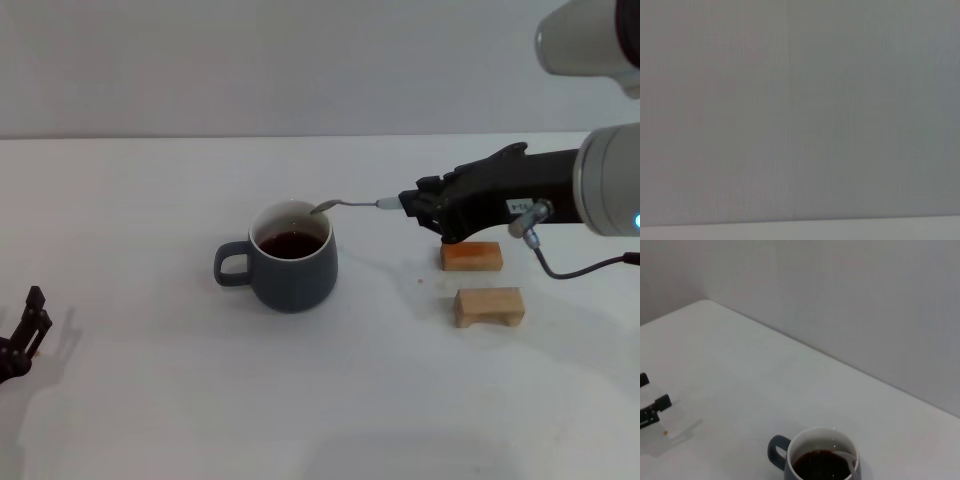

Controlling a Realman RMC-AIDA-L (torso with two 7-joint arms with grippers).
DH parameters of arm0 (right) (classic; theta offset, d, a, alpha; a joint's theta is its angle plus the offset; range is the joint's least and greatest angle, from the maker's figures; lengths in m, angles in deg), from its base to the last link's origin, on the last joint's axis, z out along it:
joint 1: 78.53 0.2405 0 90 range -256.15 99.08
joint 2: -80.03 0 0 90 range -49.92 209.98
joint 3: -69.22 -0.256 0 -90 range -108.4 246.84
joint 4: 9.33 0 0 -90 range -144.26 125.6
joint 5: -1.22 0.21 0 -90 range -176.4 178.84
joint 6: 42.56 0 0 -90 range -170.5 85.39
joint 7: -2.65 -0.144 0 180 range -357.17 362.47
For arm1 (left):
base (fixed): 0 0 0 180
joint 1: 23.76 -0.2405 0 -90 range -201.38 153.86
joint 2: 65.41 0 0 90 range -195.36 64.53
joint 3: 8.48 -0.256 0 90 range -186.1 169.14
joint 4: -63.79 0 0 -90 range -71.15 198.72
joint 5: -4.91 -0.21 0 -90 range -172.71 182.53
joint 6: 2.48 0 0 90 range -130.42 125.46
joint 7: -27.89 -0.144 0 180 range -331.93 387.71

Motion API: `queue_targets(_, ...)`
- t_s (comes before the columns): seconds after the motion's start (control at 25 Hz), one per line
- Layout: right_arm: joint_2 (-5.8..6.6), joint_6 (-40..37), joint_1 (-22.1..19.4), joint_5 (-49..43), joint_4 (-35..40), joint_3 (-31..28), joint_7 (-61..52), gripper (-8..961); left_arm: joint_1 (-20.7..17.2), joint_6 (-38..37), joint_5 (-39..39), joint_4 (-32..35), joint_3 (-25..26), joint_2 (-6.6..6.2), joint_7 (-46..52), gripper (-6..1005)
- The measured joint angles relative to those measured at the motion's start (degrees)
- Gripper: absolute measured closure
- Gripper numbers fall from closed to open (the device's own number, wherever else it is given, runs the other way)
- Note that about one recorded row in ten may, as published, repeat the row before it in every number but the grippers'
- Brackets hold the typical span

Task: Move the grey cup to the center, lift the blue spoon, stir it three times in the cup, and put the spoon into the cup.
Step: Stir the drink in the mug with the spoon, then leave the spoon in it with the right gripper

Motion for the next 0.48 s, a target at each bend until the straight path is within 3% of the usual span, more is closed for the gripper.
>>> queue_targets(0.48,0.05,-4.32,2.38,-0.10,6.42,3.69,-0.03,793,-0.72,-0.72,0.00,0.06,0.00,0.01,0.00,141)
